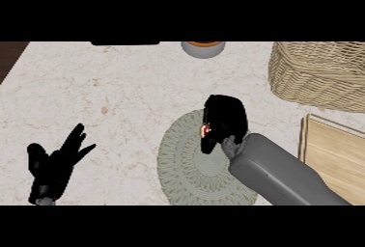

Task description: Pick the cupcake from the placemat and place it in the basket

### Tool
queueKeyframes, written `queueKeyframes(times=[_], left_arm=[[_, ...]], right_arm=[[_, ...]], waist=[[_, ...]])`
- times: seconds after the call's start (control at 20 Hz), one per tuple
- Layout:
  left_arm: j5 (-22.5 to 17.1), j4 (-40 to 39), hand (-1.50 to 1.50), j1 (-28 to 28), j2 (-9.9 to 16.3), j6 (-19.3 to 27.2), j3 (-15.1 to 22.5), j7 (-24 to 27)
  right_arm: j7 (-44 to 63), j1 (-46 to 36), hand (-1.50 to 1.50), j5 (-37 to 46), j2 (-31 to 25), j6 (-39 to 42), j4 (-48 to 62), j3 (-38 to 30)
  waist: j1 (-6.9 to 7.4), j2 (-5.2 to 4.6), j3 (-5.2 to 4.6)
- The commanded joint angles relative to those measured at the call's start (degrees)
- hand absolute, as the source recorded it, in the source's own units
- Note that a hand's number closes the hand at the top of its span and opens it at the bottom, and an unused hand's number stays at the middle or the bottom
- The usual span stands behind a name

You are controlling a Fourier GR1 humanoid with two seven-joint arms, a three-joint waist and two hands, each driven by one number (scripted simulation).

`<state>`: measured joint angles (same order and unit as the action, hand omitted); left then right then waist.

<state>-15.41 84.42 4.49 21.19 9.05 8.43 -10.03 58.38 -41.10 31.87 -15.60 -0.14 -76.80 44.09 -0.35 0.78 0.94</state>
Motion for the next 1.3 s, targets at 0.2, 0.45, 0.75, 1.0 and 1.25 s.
queueKeyframes(times=[0.2,0.45,0.75,1.0,1.25], left_arm=[[0.77,-3.46,0.0,4.5,-1.05,0.93,1.33,-1.95],[-0.73,-3.12,0.0,4.11,0.38,-0.73,0.05,-4.02],[0.84,-3.37,0.0,4.72,-0.76,-0.97,1.44,-2.34],[0.97,-4.18,0.0,3.23,0.58,-1.99,0.25,-2.99],[2.66,-2.13,0.0,1.83,-2.61,0.95,2.61,-4.94]], right_arm=[[-0.33,-2.24,1.5,3.61,2.28,-21.38,-13.64,-16.28],[3.92,-5.94,1.5,5.27,-2.6,-17.7,-19.46,-24.68],[9.98,-12.55,1.5,5.42,-8.64,-9.18,-21.35,-33.95],[7.6,-15.6,1.5,3.54,-12.21,-7.62,-15.85,-39.93],[2.65,-16.64,1.5,-2.67,-17.96,-3.38,-10.56,-46.39]], waist=[[-1.94,-0.21,-0.85],[-1.38,-0.36,-0.94],[-0.86,-0.38,-1.02],[0.06,-0.76,-1.01],[0.02,-0.9,-0.95]])
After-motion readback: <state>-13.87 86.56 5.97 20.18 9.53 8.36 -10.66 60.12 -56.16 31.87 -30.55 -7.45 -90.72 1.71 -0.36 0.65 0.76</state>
